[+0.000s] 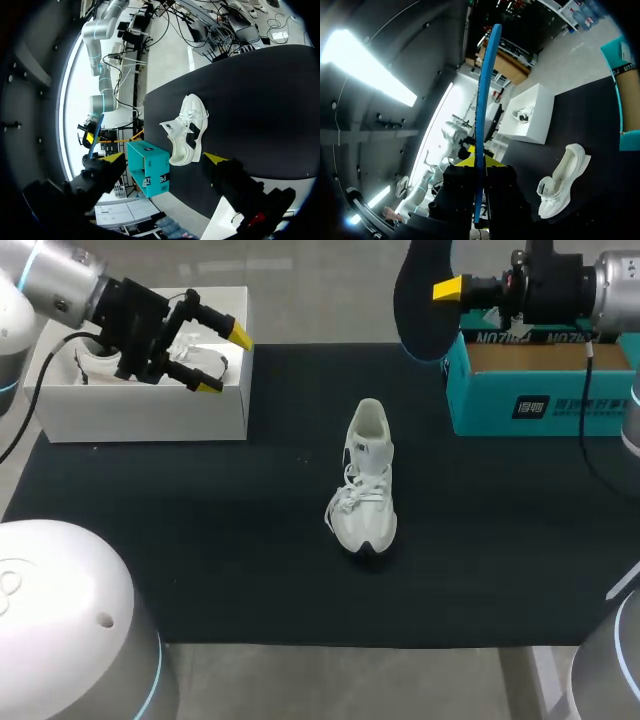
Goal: Take the shoe out of the shoebox, open the shoe tongue, remove and reinsert the insole, then place the shoe into the shoebox
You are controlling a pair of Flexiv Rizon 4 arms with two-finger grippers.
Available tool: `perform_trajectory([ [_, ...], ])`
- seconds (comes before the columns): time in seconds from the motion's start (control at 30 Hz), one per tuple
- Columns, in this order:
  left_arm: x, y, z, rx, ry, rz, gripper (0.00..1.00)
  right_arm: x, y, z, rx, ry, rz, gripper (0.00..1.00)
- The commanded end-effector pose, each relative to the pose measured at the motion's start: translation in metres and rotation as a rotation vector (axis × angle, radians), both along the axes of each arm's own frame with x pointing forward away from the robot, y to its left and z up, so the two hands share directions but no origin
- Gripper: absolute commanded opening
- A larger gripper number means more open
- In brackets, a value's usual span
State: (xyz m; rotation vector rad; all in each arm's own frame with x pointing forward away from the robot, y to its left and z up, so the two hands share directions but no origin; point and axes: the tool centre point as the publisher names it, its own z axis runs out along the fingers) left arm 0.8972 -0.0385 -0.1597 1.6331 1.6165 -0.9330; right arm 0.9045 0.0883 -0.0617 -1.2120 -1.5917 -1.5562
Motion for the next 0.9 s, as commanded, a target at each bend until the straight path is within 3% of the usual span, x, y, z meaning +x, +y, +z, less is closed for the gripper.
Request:
perform_trajectory([
  [0.03,0.0025,0.0100,-0.0028,0.009,0.020,0.030,1.00,0.0046,0.0045,0.0086,-0.026,-0.002,0.000,0.00],
  [0.37,0.0036,0.0118,-0.0039,0.028,0.025,0.042,1.00,0.0121,0.0077,0.0120,-0.010,-0.065,0.000,0.00],
  [0.9,0.0036,0.0118,-0.0039,0.028,0.025,0.042,1.00,0.0138,0.0072,0.0138,0.022,-0.054,-0.009,0.00],
])
